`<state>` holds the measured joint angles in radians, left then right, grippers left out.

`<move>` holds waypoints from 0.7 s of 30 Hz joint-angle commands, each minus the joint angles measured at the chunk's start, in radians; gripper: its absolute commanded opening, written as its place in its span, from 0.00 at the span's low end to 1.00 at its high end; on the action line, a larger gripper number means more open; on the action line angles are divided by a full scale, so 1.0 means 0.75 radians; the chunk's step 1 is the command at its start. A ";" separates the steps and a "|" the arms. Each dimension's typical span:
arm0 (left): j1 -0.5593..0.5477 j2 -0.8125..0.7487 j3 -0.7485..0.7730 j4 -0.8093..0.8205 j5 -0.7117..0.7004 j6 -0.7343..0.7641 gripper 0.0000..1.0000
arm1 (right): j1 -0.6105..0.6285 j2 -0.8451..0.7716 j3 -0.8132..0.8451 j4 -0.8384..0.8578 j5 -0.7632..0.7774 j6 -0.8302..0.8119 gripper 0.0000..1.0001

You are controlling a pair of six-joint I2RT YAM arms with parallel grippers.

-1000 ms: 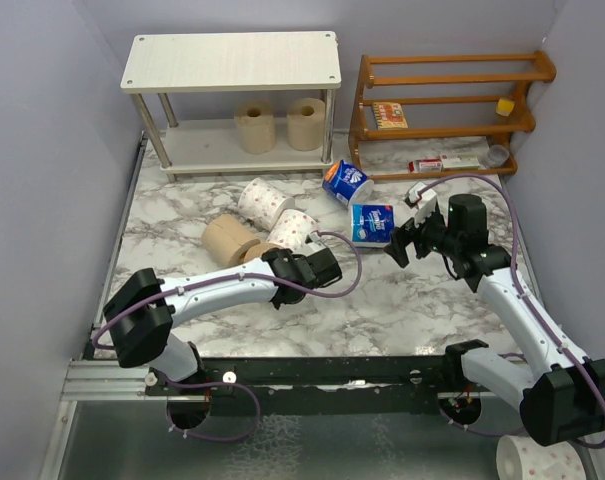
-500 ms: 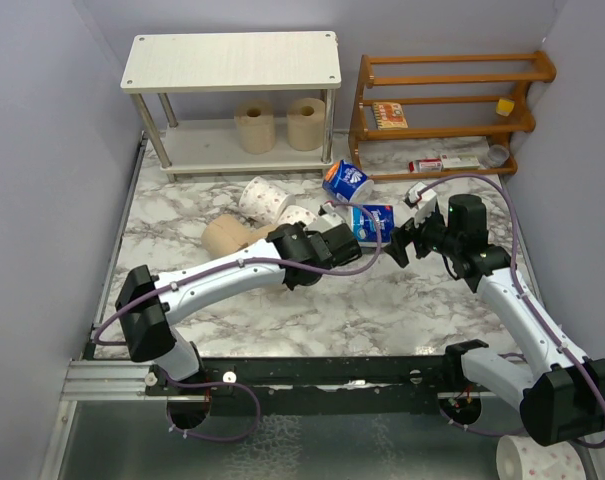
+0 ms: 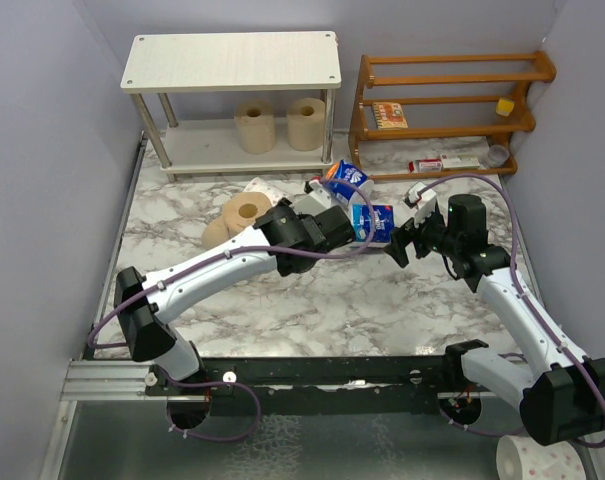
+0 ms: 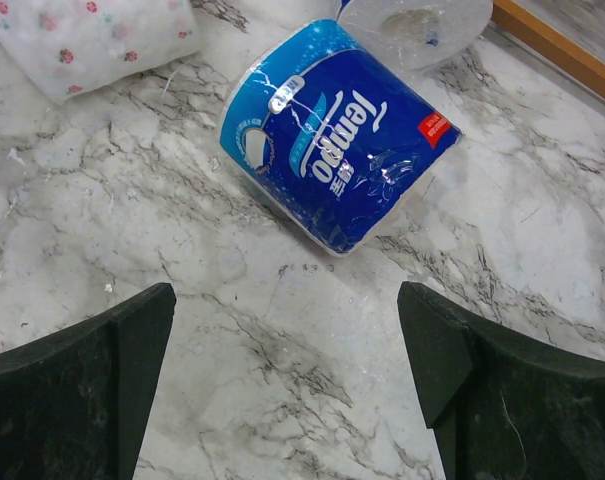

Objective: Place and organize the paper towels onto the shelf

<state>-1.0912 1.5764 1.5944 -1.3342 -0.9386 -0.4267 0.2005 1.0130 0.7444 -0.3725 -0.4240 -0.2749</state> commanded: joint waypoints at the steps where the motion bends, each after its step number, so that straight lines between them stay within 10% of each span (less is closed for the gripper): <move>1: 0.157 0.002 0.029 0.107 -0.323 0.113 0.00 | -0.008 0.004 -0.011 0.045 0.003 -0.014 0.94; 21: 0.680 0.430 0.159 1.432 -0.159 1.046 0.00 | -0.008 -0.028 -0.020 0.067 0.070 -0.028 0.94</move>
<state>-0.6399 1.8465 1.6539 -0.5213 -1.0813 0.1555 0.2005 1.0138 0.7391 -0.3649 -0.4026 -0.2832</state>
